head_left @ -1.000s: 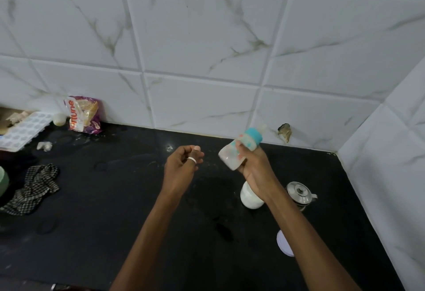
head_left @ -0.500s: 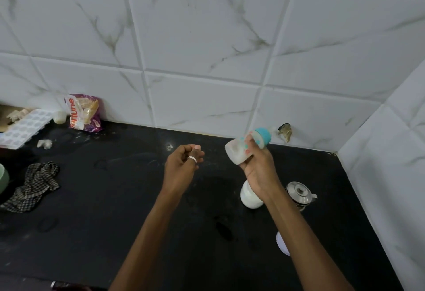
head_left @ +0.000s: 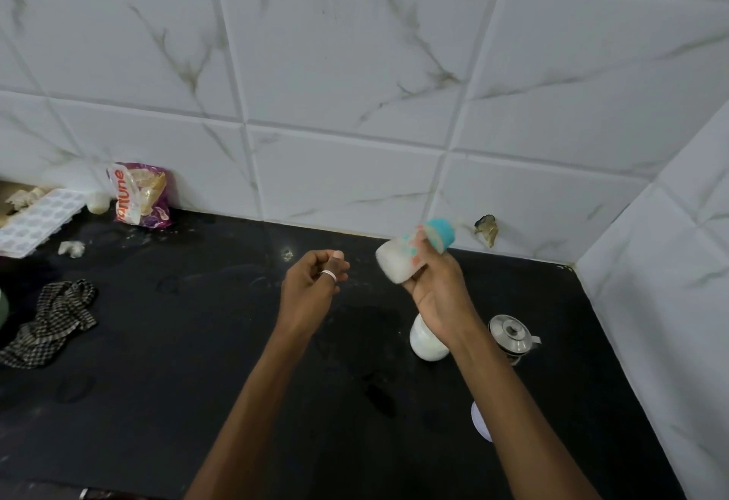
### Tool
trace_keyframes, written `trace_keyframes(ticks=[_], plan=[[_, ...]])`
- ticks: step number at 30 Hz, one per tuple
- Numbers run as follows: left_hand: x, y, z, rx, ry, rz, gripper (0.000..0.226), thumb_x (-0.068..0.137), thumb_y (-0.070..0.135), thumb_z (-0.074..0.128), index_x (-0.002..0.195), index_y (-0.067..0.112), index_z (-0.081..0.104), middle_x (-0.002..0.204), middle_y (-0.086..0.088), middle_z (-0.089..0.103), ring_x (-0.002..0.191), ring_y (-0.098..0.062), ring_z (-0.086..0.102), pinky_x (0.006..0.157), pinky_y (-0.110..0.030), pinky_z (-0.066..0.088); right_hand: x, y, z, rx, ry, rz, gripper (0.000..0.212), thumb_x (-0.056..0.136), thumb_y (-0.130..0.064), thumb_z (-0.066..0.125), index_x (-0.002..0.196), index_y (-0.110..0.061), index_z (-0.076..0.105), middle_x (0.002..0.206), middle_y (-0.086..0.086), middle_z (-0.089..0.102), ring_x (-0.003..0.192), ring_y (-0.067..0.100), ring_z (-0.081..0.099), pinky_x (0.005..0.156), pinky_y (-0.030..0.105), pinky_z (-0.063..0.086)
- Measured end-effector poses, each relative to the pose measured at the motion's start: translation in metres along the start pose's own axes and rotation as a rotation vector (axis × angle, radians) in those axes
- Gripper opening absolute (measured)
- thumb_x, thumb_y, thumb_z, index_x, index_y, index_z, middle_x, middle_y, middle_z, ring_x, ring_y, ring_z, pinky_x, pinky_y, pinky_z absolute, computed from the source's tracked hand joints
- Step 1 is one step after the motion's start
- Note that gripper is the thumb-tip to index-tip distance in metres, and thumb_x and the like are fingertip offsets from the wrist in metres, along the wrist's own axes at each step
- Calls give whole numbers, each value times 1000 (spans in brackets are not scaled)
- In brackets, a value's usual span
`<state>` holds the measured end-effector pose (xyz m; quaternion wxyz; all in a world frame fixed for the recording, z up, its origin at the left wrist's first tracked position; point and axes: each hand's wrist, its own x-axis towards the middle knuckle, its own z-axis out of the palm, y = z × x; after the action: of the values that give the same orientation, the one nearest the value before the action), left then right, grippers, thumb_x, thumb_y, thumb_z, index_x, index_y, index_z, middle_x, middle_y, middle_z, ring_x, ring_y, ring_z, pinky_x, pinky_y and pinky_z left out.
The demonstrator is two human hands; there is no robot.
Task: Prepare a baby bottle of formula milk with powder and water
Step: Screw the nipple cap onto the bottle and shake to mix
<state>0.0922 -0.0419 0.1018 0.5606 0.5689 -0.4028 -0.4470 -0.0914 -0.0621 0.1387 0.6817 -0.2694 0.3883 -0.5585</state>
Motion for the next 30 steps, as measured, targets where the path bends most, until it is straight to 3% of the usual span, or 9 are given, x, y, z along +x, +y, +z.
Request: trace_keyframes(ticks=[5,9,13,18,22,26,30], plan=[[3,0,-2,10,-10,-3,12,102,25,62,108,18,70,100,1,78,87,-7,74,74,-24,56,-5,2,-1,-252,-104,103,40,90,-27,69,127,-16,59,129,16,64,121,29,65,93,43,59],[3,0,0,8,-5,4,13,102,27,62,107,17,70,98,1,79,85,-7,73,75,-26,57,-2,-1,2,7,-9,10,50,86,-27,70,132,-12,57,126,13,66,120,28,66,94,43,59],[3,0,0,8,-12,2,13,102,26,62,108,17,70,97,2,79,85,-6,73,75,-27,57,-7,4,-1,-265,-126,105,47,81,-27,73,125,-16,61,121,12,66,115,26,67,92,43,59],[2,1,0,-13,-5,-5,12,102,28,63,106,19,70,98,1,79,87,-8,74,76,-26,57,-1,0,-3,6,-1,-13,39,94,-22,66,130,-12,57,119,10,67,115,24,68,93,43,60],[2,2,0,-15,-9,-10,9,102,25,63,106,21,69,99,1,79,88,-7,74,78,-28,58,-5,2,-5,-279,-103,83,31,92,-21,69,122,-17,62,119,11,67,111,23,69,88,40,61],[2,2,1,-22,-2,-11,10,102,25,63,107,19,70,98,0,79,87,-9,74,76,-27,58,1,-1,-3,-2,22,-25,46,90,-25,69,132,-11,56,123,13,66,118,26,67,89,40,61],[1,2,0,-11,-12,-5,10,102,24,63,107,19,70,98,0,78,88,-8,75,75,-26,58,-5,1,-2,-276,-107,76,42,87,-29,71,125,-15,62,121,11,68,112,24,69,91,42,60]])
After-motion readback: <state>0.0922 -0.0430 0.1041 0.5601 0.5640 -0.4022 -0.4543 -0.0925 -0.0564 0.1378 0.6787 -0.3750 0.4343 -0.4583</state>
